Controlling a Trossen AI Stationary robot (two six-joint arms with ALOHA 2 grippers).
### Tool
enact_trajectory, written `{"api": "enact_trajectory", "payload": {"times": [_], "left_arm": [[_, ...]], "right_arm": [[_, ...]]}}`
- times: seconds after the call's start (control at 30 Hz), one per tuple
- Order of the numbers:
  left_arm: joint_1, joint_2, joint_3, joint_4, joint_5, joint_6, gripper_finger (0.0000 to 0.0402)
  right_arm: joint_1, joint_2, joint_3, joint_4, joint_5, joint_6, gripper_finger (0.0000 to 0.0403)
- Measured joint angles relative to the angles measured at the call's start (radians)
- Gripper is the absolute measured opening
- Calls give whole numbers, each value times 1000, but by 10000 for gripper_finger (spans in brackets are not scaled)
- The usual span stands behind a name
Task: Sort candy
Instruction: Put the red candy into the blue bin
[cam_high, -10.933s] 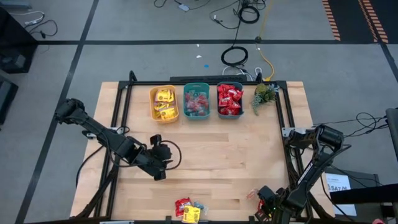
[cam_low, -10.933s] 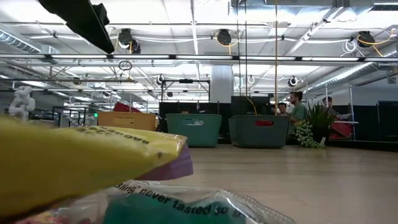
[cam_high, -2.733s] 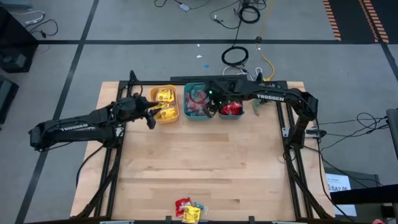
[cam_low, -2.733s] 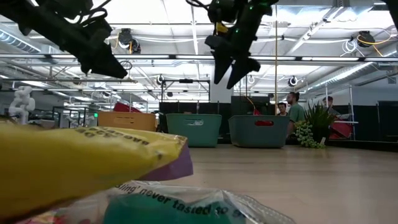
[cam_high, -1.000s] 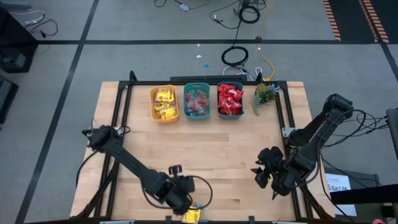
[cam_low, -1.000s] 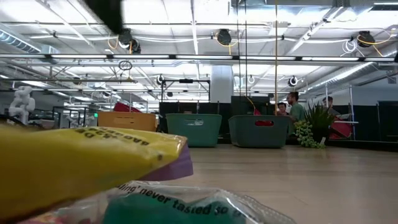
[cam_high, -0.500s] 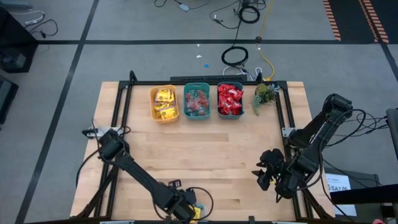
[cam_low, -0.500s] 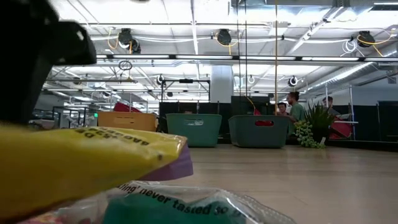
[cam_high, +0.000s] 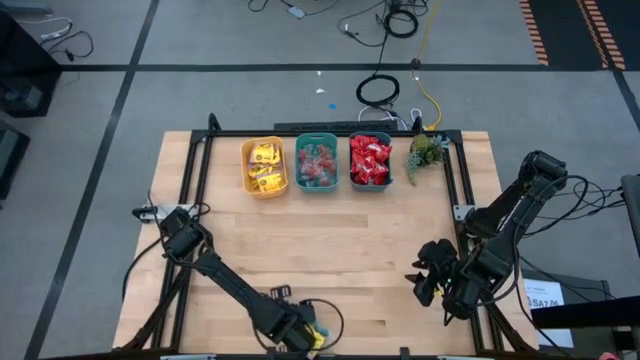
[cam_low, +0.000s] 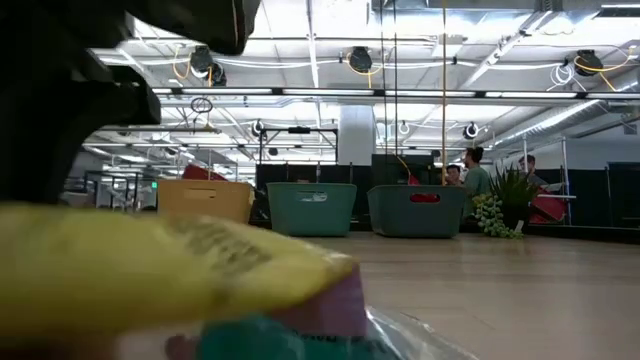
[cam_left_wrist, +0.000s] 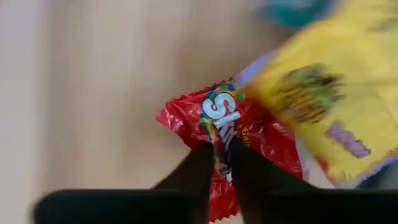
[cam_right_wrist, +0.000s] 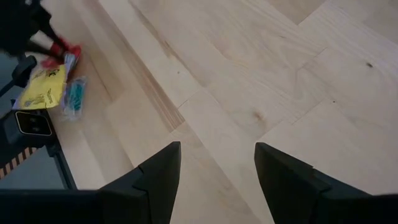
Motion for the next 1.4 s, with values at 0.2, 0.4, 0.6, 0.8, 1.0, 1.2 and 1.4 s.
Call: {"api": "enact_trajectory", "payload": {"times": [0.2, 0.4, 0.6, 0.8, 1.0, 1.2, 1.4], "left_arm": [[37, -71, -13, -171, -74, -3, 15], [72, -196, -8, -277, -163, -29, 12], [154, -318, -6, -258, -259, -15, 11], [337, -358, -6, -145, -265, 194, 10], [575, -345, -7, 98, -189, 489, 10], [825, -345, -7, 364, -111, 676, 10], [1027, -305, 11, 519, 40, 799, 10]], "right_arm": [[0, 0, 0, -2, 0, -8, 196], [0, 0, 0, -2, 1, -20, 196], [0, 0, 0, 2, 51, -18, 196], [0, 1, 0, 19, 87, -6, 196], [-4, 2, 0, 15, 139, 86, 196], [-41, 2, 0, -44, 236, 174, 196], [-91, 2, 0, -73, 236, 179, 196]]}}
